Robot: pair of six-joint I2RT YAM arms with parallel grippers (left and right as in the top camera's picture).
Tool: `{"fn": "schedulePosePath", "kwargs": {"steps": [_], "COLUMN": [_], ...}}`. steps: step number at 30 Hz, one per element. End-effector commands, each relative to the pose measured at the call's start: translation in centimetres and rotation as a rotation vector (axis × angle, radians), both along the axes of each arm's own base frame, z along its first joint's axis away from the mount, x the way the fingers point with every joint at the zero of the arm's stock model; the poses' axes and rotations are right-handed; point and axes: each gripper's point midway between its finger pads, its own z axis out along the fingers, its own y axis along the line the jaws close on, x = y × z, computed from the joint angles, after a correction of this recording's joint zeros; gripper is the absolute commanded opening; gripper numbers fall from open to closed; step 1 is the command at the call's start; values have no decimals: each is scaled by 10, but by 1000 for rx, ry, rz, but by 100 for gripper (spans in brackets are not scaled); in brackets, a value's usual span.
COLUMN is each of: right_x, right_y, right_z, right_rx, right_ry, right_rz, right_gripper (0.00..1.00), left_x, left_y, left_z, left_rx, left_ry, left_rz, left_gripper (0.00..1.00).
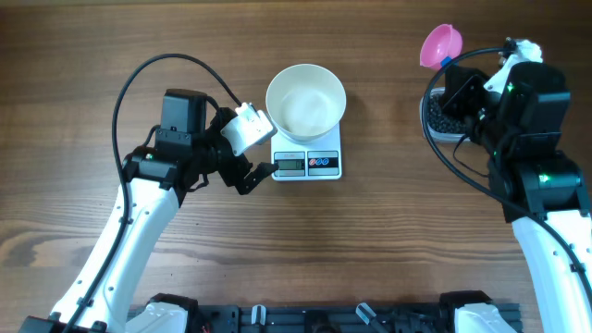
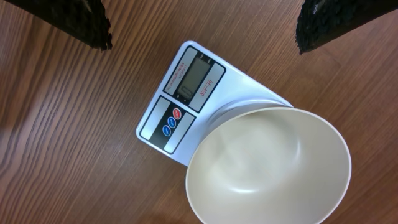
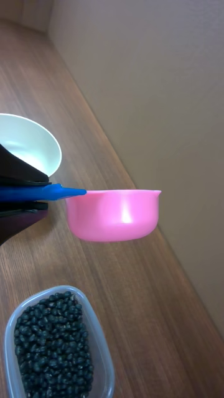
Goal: Scoop item into bowl and weigh 150g on scale
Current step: 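Withdraw the left gripper to the left of the scale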
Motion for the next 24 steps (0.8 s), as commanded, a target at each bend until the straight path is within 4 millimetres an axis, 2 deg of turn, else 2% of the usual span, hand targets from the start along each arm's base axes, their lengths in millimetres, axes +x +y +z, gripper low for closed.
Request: {"fn": "schedulePosePath", "kwargs": {"steps": [1,10,17,19,20,23,24], "right_x": [2,2,2,2,2,2,2], "right_y": [-5,-5,-7,-8,-9,-9,-9], "right_z": [8,8,8,8,8,8,8], "right_rx": [-20,-20,-27,-29,-32,-50,-54], "right_ry": [-22,-24,-23,-23,-23,-25,-25], "right_rz": [-16,-16,-30,-33,-35,-25,-24], "right_gripper": [4,4,4,4,4,4,4], "left_x": [1,4,19,25,32,50,61], "left_y": [1,2,26,41,56,89,108], "left_z": [-1,0,-1,-1,1,17,27], "left_rx": [2,9,65,81,78,10,-12], "left_ry": [-7,-22,-61,-81,-92,-154,-207], "left_rz": [-13,-6,67,87,132,215,257], "left_gripper": [100,100,100,100,100,100,100]}}
